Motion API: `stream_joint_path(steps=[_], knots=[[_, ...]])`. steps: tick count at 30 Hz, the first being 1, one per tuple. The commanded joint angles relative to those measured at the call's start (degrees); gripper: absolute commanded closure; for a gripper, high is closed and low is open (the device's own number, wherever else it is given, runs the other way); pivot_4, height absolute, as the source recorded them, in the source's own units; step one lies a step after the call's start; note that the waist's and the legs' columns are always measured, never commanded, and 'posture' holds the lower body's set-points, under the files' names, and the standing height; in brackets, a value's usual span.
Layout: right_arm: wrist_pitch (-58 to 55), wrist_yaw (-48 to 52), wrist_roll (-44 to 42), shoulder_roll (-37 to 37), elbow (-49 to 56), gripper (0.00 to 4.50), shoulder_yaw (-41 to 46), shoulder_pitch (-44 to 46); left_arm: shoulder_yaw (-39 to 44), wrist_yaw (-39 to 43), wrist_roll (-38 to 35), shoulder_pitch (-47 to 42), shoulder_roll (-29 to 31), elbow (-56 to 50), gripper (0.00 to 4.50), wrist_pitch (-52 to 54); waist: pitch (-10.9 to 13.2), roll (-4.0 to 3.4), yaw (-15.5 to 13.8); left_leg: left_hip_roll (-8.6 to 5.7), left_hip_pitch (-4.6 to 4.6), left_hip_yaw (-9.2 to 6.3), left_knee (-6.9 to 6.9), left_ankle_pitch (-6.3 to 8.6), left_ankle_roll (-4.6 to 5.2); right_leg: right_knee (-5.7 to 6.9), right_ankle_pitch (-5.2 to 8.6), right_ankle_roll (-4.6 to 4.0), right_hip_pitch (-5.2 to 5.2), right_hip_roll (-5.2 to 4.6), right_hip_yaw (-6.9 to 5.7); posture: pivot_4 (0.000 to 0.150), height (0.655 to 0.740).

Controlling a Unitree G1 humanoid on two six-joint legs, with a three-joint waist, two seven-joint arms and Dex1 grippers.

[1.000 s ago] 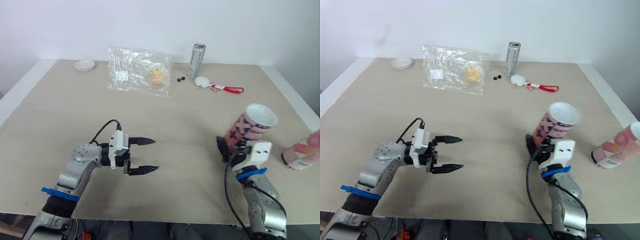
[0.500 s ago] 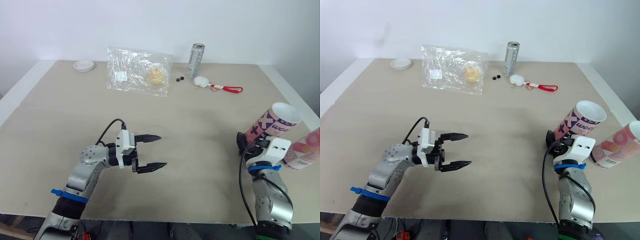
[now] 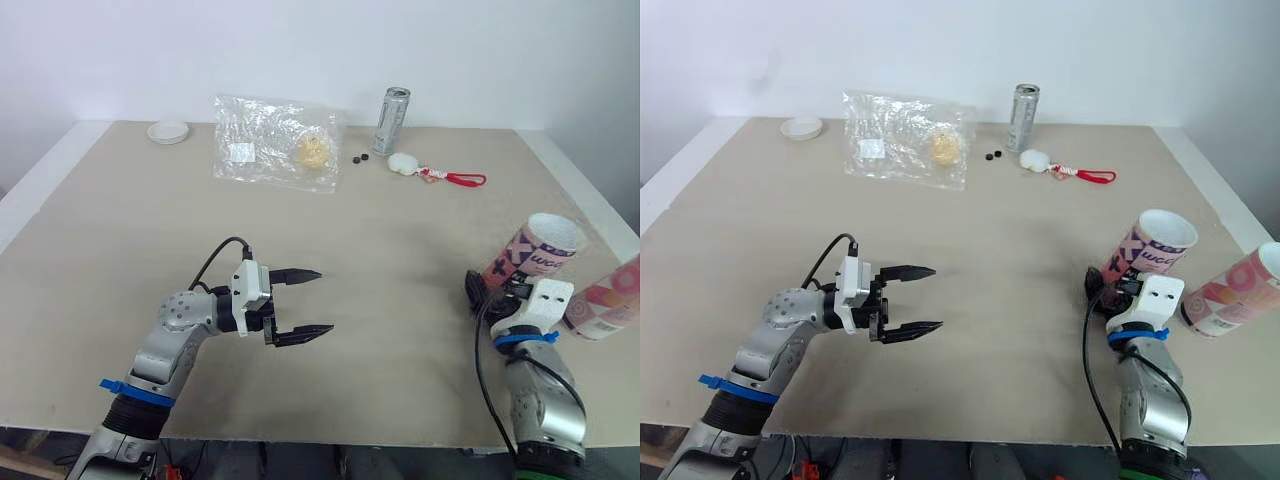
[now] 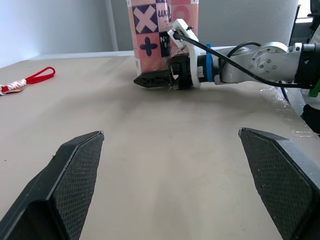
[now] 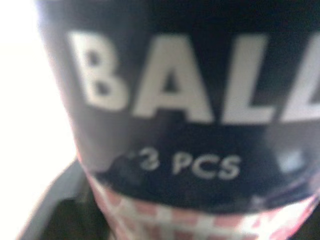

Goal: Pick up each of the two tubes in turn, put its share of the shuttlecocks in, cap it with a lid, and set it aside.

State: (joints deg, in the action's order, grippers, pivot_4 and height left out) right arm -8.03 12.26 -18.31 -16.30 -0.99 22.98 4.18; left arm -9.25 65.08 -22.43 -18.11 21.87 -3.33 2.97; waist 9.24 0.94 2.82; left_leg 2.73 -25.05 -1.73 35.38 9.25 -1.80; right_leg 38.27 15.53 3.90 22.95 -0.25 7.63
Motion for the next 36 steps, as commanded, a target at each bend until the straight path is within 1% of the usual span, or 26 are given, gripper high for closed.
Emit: stream_joint_path(steps=[1,4,13,15,19,24,25,26,28,31,36], knots=[[-1.3,0.4,-0.6,-0.3,3.4,0.03,0.0,-3.0,-0.2,-0.3,0.0,-0.2,0.5,-1.8,0.00,0.0,0.0,0.00,0.0,0.00,0.00,-0.01,0.00,0.00,0.00,0.00,0.01,0.01,0.00,0.00,0.00,0.150,0.7400],[-2.0,0.3,-1.1,-0.1,5.2,0.03,0.3,-4.7,-0.3,-0.1,0.1,-0.4,0.5,-1.4,0.00,-0.2,0.0,0.00,-0.1,0.00,-0.01,-0.02,-0.01,0.00,0.00,-0.01,0.04,0.01,-0.02,0.00,-0.01,0.150,0.7400],[-5.9,0.5,-2.9,-0.2,18.0,0.03,0.6,-15.8,-0.6,0.6,0.6,-1.3,0.1,0.3,0.00,-1.1,0.0,0.00,-0.1,0.00,-0.01,-0.03,-0.01,0.01,-0.01,-0.04,0.07,-0.02,-0.03,-0.02,-0.01,0.150,0.7400],[-6.1,1.8,-3.5,-0.6,21.0,0.03,0.6,-19.0,-0.7,0.7,0.6,-1.4,0.0,0.6,0.00,-1.1,0.0,-0.02,-0.1,0.00,-0.01,-0.02,-0.01,0.01,-0.01,-0.04,0.07,-0.02,-0.02,-0.03,-0.01,0.150,0.7400],[-4.6,7.7,-3.7,-3.0,25.3,0.03,-0.7,-24.8,-0.8,1.1,0.4,-1.5,0.1,1.0,0.00,-0.7,0.0,-0.04,-0.1,0.00,-0.01,0.00,-0.01,0.01,-0.01,-0.05,0.08,-0.04,-0.01,-0.05,-0.01,0.150,0.7400],[0.2,19.9,-3.2,-8.8,27.3,0.03,-4.8,-30.2,-0.6,1.8,1.0,-1.7,1.2,2.1,0.00,-0.9,0.0,-0.04,0.0,0.02,0.01,0.05,0.00,0.01,-0.02,-0.06,0.07,-0.04,0.02,-0.08,-0.01,0.150,0.7400],[3.1,23.1,-1.9,-10.6,26.7,0.03,-6.2,-30.4,-0.4,1.9,1.1,-1.6,1.6,2.3,0.00,-1.0,0.0,-0.04,0.0,0.02,0.01,0.05,0.00,0.01,-0.02,-0.06,0.07,-0.05,0.02,-0.07,-0.01,0.150,0.7400],[5.3,25.6,-1.1,-12.0,26.2,0.03,-7.5,-29.9,-0.2,2.0,1.3,-1.4,2.1,2.3,0.00,-1.2,0.0,-0.04,0.0,0.02,0.02,0.06,0.00,0.01,-0.02,-0.06,0.07,-0.05,0.02,-0.08,-0.01,0.150,0.7400],[9.6,30.1,0.6,-14.7,24.3,0.03,-10.7,-26.1,0.3,2.2,1.5,-1.0,3.4,2.3,0.00,-1.5,0.0,-0.01,0.1,0.02,0.03,0.10,0.02,0.01,-0.02,-0.06,0.06,-0.05,0.04,-0.09,0.00,0.150,0.7400],[10.8,32.6,-0.1,-15.5,20.6,0.03,-13.4,-18.4,0.9,1.6,1.8,-0.7,4.9,2.6,0.00,-1.5,0.1,0.08,0.1,0.03,0.06,0.12,0.06,0.01,-0.02,-0.06,0.01,-0.09,0.04,-0.09,-0.01,0.150,0.7400],[13.8,40.6,-0.4,-16.9,10.5,0.03,-17.9,-5.4,3.3,0.4,2.8,0.6,7.6,3.5,0.00,-2.7,0.1,0.12,-0.1,0.03,0.02,0.10,0.05,0.01,-0.02,-0.07,0.00,-0.10,0.04,-0.07,-0.04,0.150,0.7400]])
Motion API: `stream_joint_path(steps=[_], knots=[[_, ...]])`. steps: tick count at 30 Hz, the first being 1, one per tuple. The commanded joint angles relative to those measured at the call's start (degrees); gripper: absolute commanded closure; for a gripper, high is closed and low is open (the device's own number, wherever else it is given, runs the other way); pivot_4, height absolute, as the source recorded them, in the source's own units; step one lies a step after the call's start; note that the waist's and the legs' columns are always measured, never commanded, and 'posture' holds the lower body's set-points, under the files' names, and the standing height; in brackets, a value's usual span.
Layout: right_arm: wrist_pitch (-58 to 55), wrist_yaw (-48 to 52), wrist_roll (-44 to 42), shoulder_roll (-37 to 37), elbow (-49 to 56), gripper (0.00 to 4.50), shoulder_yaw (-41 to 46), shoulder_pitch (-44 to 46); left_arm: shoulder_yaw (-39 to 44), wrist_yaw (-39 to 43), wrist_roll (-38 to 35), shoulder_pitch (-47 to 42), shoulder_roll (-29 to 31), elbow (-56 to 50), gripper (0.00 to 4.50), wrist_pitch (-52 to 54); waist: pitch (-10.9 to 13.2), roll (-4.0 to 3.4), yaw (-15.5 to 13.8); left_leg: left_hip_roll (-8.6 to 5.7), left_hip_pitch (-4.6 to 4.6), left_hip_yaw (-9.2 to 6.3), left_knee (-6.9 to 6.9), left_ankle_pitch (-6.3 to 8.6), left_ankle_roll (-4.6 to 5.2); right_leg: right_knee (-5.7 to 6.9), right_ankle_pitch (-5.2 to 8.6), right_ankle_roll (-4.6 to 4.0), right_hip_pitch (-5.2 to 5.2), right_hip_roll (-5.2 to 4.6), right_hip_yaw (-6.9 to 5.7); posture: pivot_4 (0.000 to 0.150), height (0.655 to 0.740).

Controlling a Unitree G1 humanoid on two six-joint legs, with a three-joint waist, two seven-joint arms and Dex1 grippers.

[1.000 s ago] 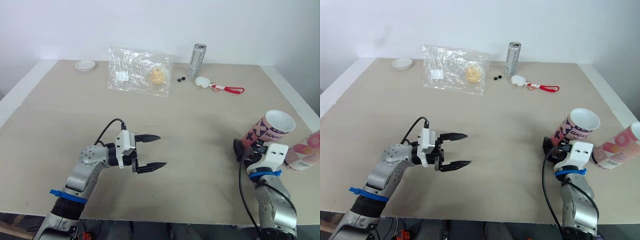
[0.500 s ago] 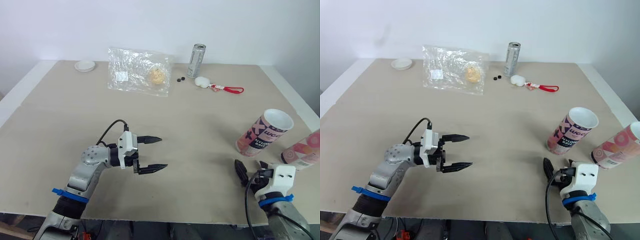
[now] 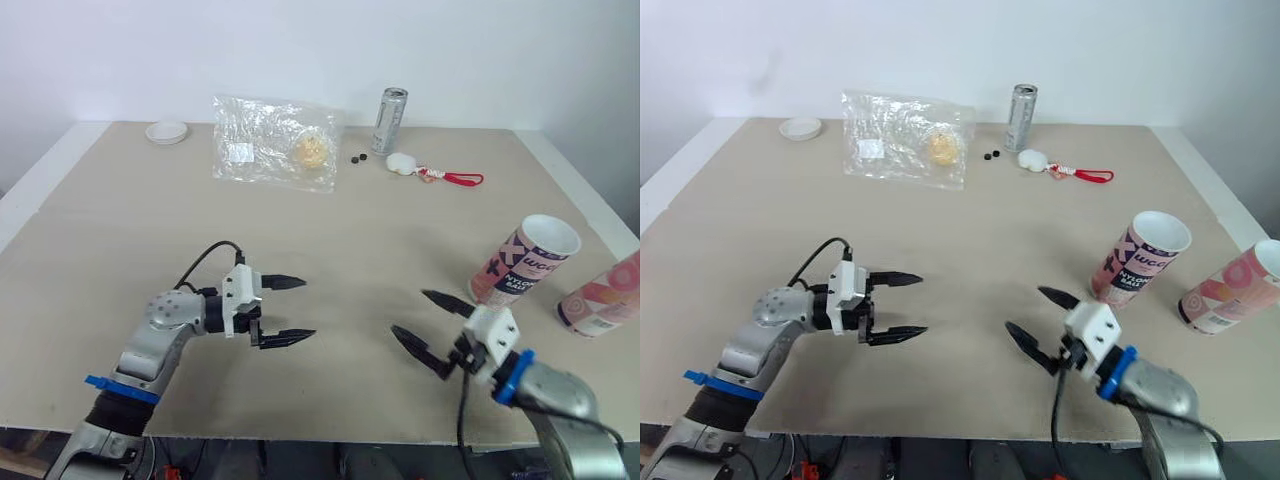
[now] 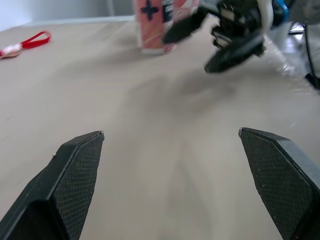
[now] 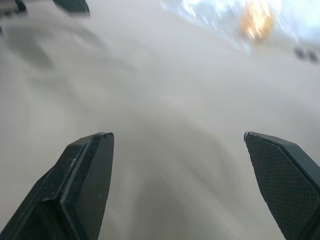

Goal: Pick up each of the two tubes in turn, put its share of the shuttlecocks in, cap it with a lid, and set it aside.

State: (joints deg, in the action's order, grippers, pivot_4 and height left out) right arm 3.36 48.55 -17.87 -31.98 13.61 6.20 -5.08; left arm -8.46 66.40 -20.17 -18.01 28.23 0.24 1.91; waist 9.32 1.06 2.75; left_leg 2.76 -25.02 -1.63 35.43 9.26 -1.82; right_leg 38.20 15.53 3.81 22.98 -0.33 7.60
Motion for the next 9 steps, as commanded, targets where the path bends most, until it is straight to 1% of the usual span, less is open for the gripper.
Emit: stream_joint_path(steps=[1,5,9], knots=[[3.2,5.8,-1.0,-1.6,-5.9,0.03,-1.4,5.3,2.9,-1.3,0.7,0.7,1.8,0.1,0.00,-1.8,0.0,0.00,-0.1,-0.01,-0.04,-0.01,-0.02,0.00,0.00,-0.01,0.03,0.02,0.00,0.00,0.00,0.150,0.7400],[5.0,11.2,-2.3,-3.7,-11.6,0.03,-0.7,7.7,5.0,-3.1,1.7,1.8,3.8,0.6,0.00,-2.3,0.0,0.00,-0.3,-0.09,-0.11,-0.11,-0.06,0.10,-0.07,-0.01,0.07,0.30,-0.03,-0.01,0.01,0.150,0.7400],[6.1,15.2,-4.2,-6.2,-15.3,0.03,1.5,6.9,6.5,-4.9,3.1,2.9,5.8,0.2,0.00,-2.9,0.0,0.00,-0.3,-0.08,-0.10,-0.12,-0.07,0.20,-0.09,-0.01,0.11,0.23,-0.04,0.00,0.01,0.150,0.7400]])
